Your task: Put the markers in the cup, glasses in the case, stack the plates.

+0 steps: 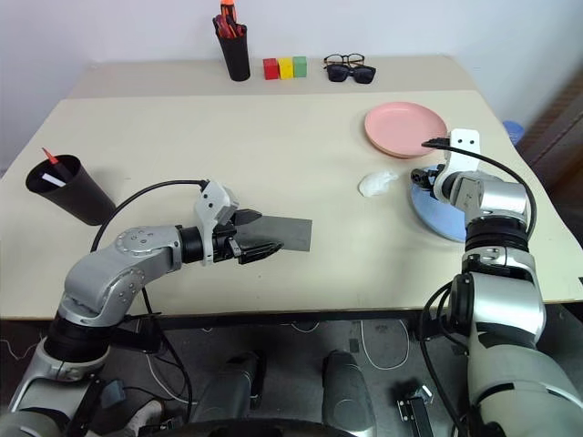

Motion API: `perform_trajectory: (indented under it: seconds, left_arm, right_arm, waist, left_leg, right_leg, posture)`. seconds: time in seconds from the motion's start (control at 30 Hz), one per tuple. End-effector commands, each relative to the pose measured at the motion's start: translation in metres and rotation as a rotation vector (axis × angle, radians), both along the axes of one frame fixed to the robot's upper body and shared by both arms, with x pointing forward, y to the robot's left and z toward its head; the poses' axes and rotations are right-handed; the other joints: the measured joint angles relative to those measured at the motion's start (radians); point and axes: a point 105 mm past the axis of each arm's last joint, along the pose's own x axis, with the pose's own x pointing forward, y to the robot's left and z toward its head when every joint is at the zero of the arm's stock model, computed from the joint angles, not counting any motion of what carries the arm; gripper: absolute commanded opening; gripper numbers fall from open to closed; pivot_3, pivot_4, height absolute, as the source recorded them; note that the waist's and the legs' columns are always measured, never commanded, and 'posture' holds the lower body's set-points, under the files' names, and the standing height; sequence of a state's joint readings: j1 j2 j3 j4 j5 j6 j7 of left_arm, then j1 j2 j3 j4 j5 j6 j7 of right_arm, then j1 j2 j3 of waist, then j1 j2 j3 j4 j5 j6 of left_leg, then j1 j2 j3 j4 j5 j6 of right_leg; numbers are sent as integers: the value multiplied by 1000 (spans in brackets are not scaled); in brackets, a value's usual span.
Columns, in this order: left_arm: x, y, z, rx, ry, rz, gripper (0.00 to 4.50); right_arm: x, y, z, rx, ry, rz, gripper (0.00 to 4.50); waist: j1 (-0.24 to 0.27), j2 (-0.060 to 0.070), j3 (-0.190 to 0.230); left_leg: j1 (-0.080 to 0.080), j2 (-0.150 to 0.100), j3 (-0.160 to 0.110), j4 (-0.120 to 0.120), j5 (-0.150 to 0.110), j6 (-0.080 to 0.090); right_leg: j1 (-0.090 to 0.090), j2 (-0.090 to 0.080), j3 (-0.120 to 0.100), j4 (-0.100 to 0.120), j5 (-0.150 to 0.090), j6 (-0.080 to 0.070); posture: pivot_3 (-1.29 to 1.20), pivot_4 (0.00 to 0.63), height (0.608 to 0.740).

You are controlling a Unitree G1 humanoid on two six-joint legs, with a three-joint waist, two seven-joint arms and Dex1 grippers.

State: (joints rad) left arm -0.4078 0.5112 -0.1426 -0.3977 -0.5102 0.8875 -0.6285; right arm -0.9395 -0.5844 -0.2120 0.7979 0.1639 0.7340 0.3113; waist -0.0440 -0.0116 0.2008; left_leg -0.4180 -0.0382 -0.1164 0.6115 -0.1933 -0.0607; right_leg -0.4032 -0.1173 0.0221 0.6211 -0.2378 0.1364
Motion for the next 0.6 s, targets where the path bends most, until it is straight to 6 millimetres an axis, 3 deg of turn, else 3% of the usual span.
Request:
perform_trajectory:
  seconds: [0.03,0.33,0.43,0.6]
  left_arm:
    - [-4,-3,10,-11,-45,-21,4500]
    - [-4,-4,10,-10,-47,-28,4500]
    - [-4,-4,10,-9,-47,-30,4500]
    - [-4,-6,9,-9,-47,-36,4500]
  right_arm:
    - [2,7,10,-17,-32,19,3388]
    - [-1,8,4,-67,-13,31,3388]
    - [-1,6,4,-86,-15,27,2565]
    - [-3,5,4,-106,-12,31,39]
  waist:
    - [0,0,0]
    - [0,0,0]
    - [0,0,0]
    - [-1,0,0]
  left_leg:
    - [0,0,0,0,0,0]
    - [0,0,0,0,0,0]
    - [0,0,0,0,0,0]
    - [0,0,0,1,0,0]
  right_leg:
    - [0,0,0,0,0,0]
    - [0,0,0,0,0,0]
    - [0,0,0,0,0,0]
    - [0,0,0,0,0,0]
  posture:
    - [0,150,740]
    - [0,150,740]
    - [0,150,740]
    - [0,150,740]
